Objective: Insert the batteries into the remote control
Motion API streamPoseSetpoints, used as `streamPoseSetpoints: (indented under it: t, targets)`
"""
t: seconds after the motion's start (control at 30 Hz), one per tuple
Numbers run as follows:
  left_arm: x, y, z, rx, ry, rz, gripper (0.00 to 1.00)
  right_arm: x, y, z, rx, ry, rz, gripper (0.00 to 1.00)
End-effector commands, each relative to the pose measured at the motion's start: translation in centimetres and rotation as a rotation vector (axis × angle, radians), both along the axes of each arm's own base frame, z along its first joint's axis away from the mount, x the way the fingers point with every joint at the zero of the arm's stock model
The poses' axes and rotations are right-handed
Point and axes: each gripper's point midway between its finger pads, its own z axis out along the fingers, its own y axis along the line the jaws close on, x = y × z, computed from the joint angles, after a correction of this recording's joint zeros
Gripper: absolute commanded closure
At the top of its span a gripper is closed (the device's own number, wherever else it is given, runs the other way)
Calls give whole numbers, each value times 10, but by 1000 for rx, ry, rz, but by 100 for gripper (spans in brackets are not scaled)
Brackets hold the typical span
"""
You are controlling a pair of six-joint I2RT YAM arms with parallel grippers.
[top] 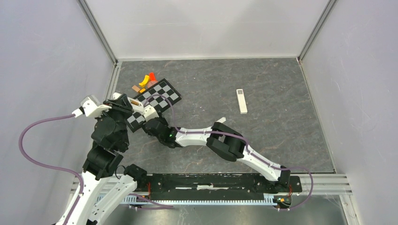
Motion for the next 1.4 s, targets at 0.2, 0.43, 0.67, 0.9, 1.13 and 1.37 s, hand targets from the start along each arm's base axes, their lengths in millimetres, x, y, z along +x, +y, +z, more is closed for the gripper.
streamPoseSetpoints:
  t: [0.2, 0.43, 0.67, 0.9, 1.13, 1.37]
  targets:
    - [-1, 1, 17, -1, -42, -5, 98, 2, -37, -3, -75, 12, -148, 48]
    - [0, -2, 14, -9, -44, -17, 98, -4, -53, -1, -45, 87, -178, 76]
    - [0, -3, 14, -10, -47, -26, 98, 3, -66, 5, -22, 143, -193, 99]
    - [5, -13, 9, -15, -39, -68, 98, 1, -109, 37, -8, 187, -176, 100]
    - [12, -23, 3, -26, -30, -106, 98, -12, -145, 41, -20, 243, -95, 95]
    - [10, -21, 6, -18, -33, -99, 98, -17, -107, 31, 6, 268, -11, 34]
